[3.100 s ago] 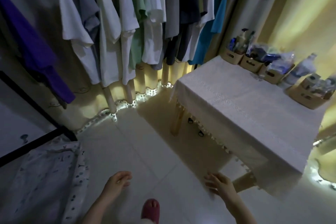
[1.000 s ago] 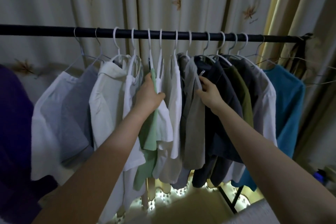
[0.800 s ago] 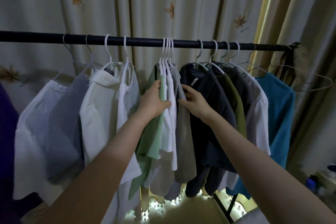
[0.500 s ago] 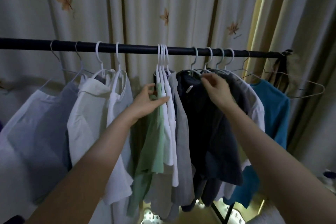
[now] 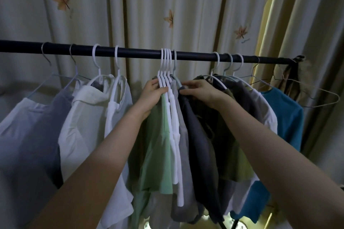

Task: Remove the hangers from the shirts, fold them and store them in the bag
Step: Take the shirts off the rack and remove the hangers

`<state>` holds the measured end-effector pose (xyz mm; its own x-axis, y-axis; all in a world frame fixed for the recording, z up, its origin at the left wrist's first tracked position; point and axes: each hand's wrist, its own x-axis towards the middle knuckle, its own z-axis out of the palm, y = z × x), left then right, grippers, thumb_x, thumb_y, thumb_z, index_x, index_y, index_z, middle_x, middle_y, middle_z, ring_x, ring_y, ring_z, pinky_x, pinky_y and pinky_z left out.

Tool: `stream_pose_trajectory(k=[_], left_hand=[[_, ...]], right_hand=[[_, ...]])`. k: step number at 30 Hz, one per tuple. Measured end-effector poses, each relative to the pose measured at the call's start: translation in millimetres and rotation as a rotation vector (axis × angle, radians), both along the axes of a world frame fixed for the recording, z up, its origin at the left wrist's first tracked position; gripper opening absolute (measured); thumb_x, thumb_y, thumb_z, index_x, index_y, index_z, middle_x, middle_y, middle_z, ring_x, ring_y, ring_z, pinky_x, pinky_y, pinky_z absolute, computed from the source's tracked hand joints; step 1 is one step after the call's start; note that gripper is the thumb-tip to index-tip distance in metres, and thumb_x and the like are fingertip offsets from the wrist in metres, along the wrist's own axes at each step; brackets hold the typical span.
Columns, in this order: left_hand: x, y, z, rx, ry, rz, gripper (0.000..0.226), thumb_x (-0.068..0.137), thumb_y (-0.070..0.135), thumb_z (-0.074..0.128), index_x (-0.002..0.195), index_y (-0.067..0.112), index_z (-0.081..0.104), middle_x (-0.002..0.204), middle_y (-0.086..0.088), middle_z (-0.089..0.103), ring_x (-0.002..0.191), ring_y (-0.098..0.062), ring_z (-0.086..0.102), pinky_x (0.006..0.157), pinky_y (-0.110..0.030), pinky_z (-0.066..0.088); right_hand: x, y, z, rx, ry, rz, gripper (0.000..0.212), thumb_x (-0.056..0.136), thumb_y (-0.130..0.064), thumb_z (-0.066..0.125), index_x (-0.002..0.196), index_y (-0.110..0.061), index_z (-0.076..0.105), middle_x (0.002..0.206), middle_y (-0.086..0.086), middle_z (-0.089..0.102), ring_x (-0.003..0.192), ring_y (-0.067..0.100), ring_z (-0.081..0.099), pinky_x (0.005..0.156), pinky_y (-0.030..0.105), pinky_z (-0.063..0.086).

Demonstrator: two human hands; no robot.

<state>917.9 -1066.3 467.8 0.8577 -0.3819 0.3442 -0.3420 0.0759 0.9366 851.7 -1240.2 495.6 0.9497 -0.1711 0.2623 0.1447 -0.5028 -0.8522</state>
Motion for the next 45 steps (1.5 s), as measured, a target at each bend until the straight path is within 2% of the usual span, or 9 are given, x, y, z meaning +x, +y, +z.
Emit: stream_pose_trajectory(k=[3,7,14,19,22,25,29,38,45], left_hand=[[1,2,-2,-0.042,0.036,-0.004,0.056,0.089,0.007,0.06,0.141,0.007,0.04,0.135,-0.011,0.055,0.118,-0.02,0.056,0.106,-0.036,0.042],[3,5,-2,-0.059,0.059,-0.034,0.057,0.088,0.008,0.061,0.141,0.005,0.039,0.132,-0.013,0.057,0.117,-0.021,0.057,0.107,-0.037,0.041],[8,10,-2,-0.045,0.077,-0.048,0.057,0.089,0.012,0.061,0.142,0.011,0.039,0.13,-0.009,0.058,0.112,-0.019,0.058,0.095,-0.03,0.045],[7,11,-3,-0.069,0.076,-0.106,0.04,0.09,0.011,0.058,0.129,0.019,0.052,0.107,0.003,0.067,0.097,-0.009,0.063,0.075,-0.02,0.047],[9,10,-4,-0.056,0.063,-0.134,0.023,0.091,0.012,0.056,0.103,0.031,0.063,0.098,0.011,0.069,0.091,-0.003,0.064,0.074,-0.018,0.047],[11,7,-4,-0.058,0.068,-0.156,0.023,0.092,0.012,0.055,0.101,0.032,0.062,0.097,0.011,0.069,0.086,0.0,0.066,0.07,-0.015,0.048],[13,4,-4,-0.093,0.071,-0.182,0.023,0.093,0.012,0.054,0.106,0.028,0.062,0.099,0.008,0.07,0.09,-0.004,0.067,0.075,-0.019,0.048],[-5,3,20,-0.175,-0.007,-0.243,0.038,0.093,0.013,0.055,0.131,0.016,0.053,0.11,0.006,0.068,0.09,0.001,0.068,0.069,-0.009,0.051],[-53,8,-10,-0.048,-0.154,-0.322,0.045,0.092,0.02,0.058,0.136,0.024,0.047,0.127,0.01,0.06,0.117,-0.001,0.057,0.095,-0.014,0.045]], right_hand=[[16,9,12,0.224,-0.073,-0.079,0.011,0.091,-0.016,0.059,0.099,-0.009,0.063,0.1,0.005,0.063,0.089,0.016,0.057,0.081,0.024,0.047],[33,23,28,0.543,-0.049,-0.081,0.012,0.097,-0.012,0.049,0.089,-0.006,0.056,0.081,0.005,0.061,0.063,0.012,0.052,0.06,0.02,0.043],[41,32,31,0.473,0.093,-0.089,0.014,0.091,-0.01,0.059,0.079,-0.006,0.057,0.081,0.008,0.062,0.071,0.015,0.061,0.052,0.023,0.051],[43,24,30,0.498,0.181,0.034,0.032,0.098,-0.016,0.045,0.066,-0.013,0.049,0.038,-0.006,0.051,0.034,0.005,0.05,0.05,0.023,0.041],[42,20,27,0.445,0.191,0.084,0.026,0.095,-0.022,0.051,0.072,-0.014,0.058,0.053,-0.004,0.061,0.053,0.008,0.059,0.061,0.024,0.047],[40,20,22,0.274,0.217,0.066,0.022,0.091,-0.033,0.059,0.094,-0.012,0.067,0.095,0.005,0.072,0.091,0.019,0.067,0.083,0.031,0.054],[37,27,14,0.206,0.16,0.036,0.016,0.083,-0.026,0.071,0.089,-0.013,0.064,0.089,0.006,0.073,0.08,0.017,0.071,0.067,0.025,0.057],[25,33,20,0.444,-0.087,0.023,0.044,0.08,-0.024,0.075,0.115,-0.001,0.063,0.098,0.014,0.073,0.083,0.021,0.072,0.074,0.028,0.058],[-37,33,-15,0.494,-0.093,0.019,0.052,0.074,-0.028,0.079,0.117,-0.003,0.062,0.101,0.014,0.073,0.087,0.023,0.071,0.077,0.029,0.057]])
